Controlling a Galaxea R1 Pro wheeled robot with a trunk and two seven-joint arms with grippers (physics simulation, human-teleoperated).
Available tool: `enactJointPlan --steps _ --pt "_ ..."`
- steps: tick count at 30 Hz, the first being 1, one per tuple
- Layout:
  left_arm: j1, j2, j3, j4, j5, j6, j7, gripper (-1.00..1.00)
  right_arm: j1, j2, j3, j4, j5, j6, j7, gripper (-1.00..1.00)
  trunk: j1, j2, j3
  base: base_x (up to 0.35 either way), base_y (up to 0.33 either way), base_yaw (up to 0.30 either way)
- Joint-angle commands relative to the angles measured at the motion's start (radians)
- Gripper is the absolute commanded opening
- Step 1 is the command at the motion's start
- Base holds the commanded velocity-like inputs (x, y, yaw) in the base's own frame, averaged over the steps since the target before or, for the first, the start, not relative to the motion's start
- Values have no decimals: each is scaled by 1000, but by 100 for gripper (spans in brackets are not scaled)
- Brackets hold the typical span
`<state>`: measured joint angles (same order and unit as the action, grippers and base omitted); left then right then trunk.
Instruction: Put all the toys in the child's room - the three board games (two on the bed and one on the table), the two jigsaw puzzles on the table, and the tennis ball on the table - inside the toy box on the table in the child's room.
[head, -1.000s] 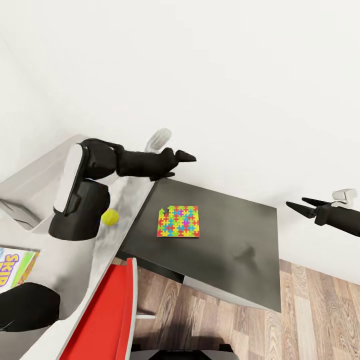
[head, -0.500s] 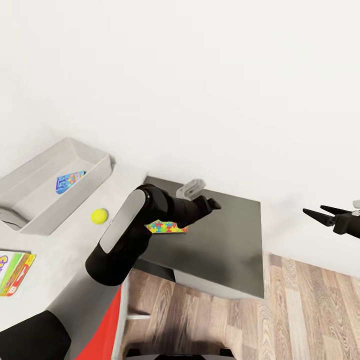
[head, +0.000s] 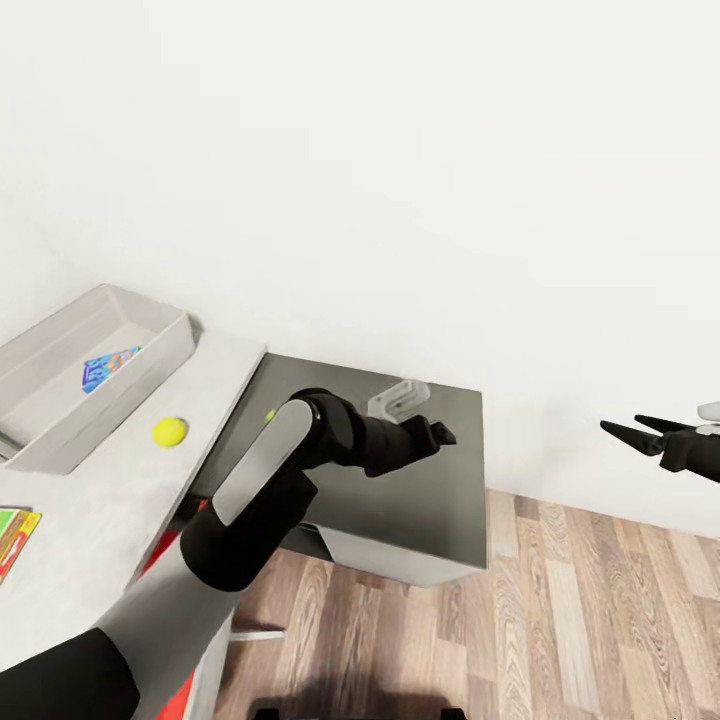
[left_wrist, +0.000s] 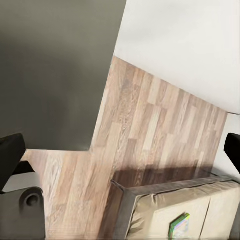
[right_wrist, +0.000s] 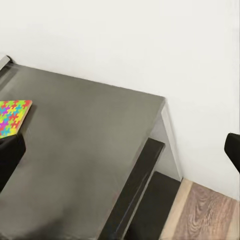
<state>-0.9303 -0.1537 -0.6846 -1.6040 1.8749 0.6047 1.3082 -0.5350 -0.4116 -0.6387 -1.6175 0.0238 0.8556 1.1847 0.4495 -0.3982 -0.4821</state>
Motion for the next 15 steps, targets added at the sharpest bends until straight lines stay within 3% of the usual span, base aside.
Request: enactJointPlan --steps 1,8,15 --pt "0 -1 -1 1 3 9 7 100 0 0 0 0 4 10 6 100 0 -2 0 -93 -183 -123" --pt "20 0 -20 5 -2 6 4 100 27 -8 4 1 44 30 -4 100 0 -2 11 -111 -216 -126" --pt "58 1 -60 2 -42 12 -27 100 32 1 6 1 94 61 -5 100 0 -2 23 -36 -70 -129"
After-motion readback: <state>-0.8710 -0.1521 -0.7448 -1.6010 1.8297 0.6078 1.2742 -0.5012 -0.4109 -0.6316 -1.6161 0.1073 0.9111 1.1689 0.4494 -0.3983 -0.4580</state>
